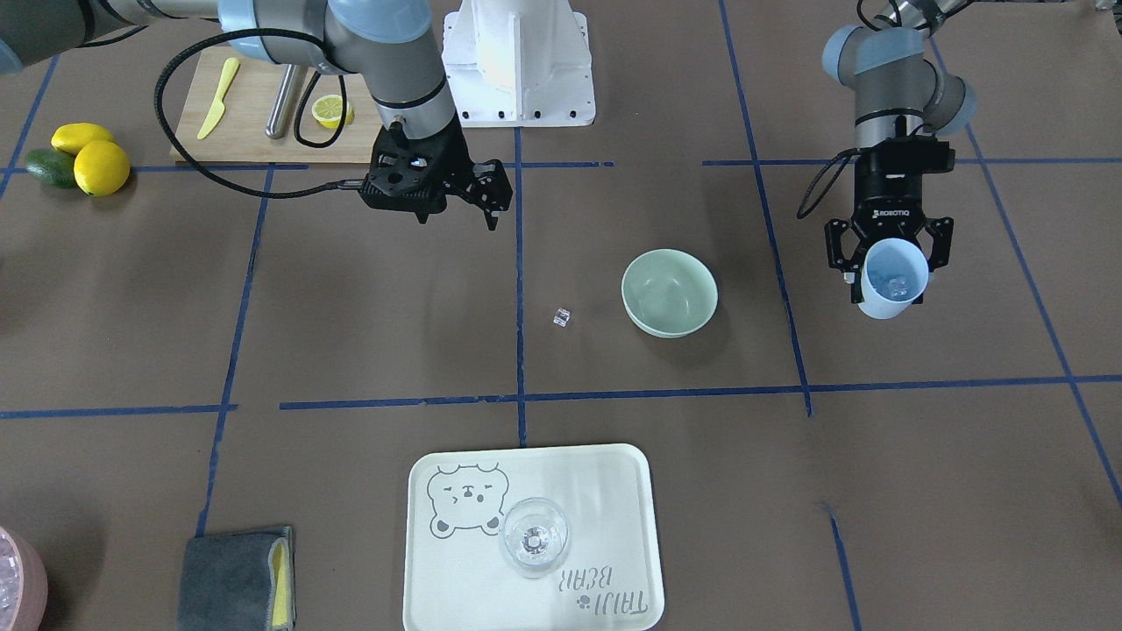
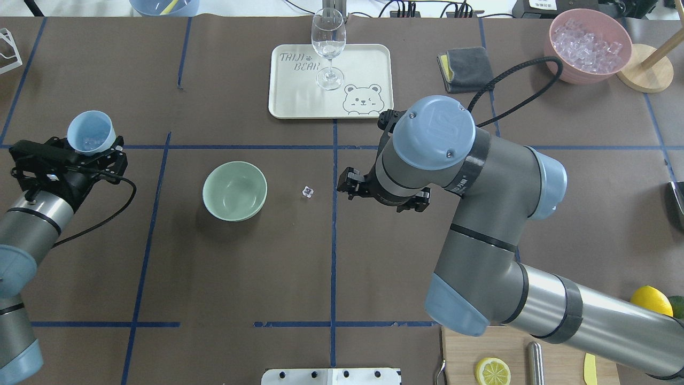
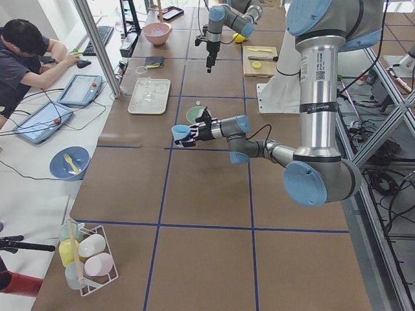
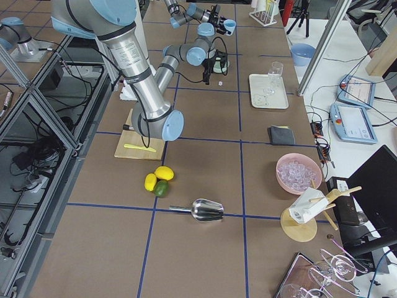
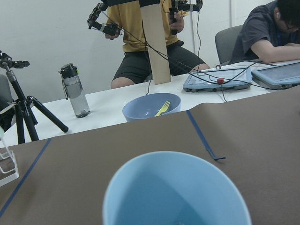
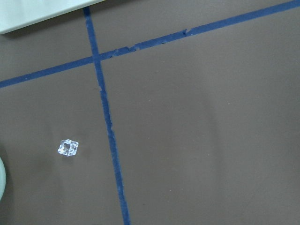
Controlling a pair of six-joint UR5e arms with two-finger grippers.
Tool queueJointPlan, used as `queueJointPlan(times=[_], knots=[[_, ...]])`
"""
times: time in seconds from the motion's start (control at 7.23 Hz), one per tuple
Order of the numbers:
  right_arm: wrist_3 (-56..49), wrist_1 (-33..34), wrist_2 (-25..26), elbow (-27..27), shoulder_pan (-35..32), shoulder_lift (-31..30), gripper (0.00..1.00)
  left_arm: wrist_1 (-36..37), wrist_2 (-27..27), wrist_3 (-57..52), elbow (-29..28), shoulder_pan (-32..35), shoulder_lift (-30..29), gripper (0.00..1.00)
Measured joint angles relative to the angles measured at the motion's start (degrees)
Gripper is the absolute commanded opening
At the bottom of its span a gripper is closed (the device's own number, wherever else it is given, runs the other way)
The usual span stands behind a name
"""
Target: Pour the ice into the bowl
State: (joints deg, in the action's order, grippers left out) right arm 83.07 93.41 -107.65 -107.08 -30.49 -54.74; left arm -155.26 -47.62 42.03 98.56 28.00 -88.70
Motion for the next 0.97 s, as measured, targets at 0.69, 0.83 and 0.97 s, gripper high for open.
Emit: queueJointPlan(times=[0.69, 0.83, 0.97], knots=[[-5.36, -1.12, 0.58, 0.23, -1.15, -2.18, 1.0, 28.18, 2.96, -4.64, 0.87, -4.38, -13.53, 0.0], [-5.41, -1.24, 0.69, 0.43, -1.13, -2.18, 1.0, 29.52, 4.84, -5.27, 1.55, -6.27, -13.71, 0.0], [-5.38, -1.28, 0.79, 0.58, -1.1, -2.16, 1.0, 31.41, 6.49, -6.41, 2.53, -7.69, -13.75, 0.0]])
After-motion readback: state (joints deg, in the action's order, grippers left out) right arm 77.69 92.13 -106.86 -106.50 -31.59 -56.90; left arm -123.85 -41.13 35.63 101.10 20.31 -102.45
